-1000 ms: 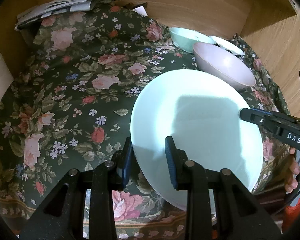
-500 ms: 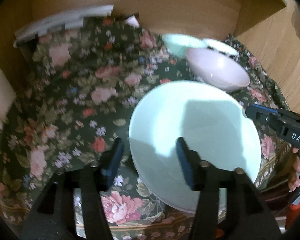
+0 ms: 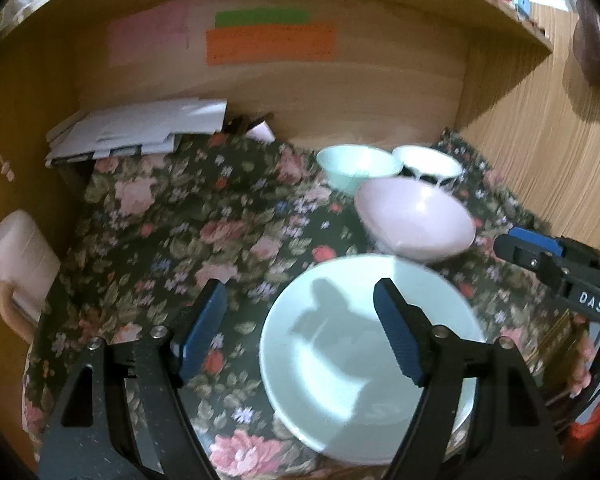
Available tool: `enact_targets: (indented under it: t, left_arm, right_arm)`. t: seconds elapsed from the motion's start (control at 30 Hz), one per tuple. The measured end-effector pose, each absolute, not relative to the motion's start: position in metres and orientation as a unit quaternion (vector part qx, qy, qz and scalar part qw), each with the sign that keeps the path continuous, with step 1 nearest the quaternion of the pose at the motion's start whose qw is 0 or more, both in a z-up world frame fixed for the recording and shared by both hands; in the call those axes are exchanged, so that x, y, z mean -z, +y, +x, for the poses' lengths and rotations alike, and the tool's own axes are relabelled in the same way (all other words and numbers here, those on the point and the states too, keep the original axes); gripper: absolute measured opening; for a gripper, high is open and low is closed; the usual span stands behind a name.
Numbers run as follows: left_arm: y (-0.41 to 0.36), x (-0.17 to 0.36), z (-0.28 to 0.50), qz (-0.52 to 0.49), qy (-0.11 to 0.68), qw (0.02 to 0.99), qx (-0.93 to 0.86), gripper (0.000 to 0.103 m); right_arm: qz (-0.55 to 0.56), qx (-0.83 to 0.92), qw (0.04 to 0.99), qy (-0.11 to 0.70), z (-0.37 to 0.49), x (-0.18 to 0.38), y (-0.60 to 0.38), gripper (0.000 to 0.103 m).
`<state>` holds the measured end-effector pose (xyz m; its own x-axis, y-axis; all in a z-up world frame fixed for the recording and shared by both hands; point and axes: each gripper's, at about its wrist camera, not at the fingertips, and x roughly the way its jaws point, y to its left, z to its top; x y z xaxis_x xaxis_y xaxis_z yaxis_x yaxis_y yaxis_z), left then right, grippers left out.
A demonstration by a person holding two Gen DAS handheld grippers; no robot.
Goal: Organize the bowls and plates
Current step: 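Move both grippers to the pale pink bowl rim and close on it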
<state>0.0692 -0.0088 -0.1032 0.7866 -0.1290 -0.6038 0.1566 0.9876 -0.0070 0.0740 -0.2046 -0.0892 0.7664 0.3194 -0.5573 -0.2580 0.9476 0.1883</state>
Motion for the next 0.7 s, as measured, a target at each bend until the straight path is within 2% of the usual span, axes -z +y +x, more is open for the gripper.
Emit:
enact_targets:
  t: [0.33, 0.7]
  left_arm:
    - [-0.035, 0.097, 0.115, 0.005, 0.332, 0.938, 0.098, 0.079]
    - [-0.068, 0.120, 0.188, 0.026, 0.391, 0.914, 0.109, 0.079]
  right_arm:
    - [0.052, -0.122, 0.954, 0.268, 0.089, 0.079, -0.226, 0.057]
    - [0.054, -0.095, 0.947, 0.303, 0.134, 0.105, -0.249, 0.058]
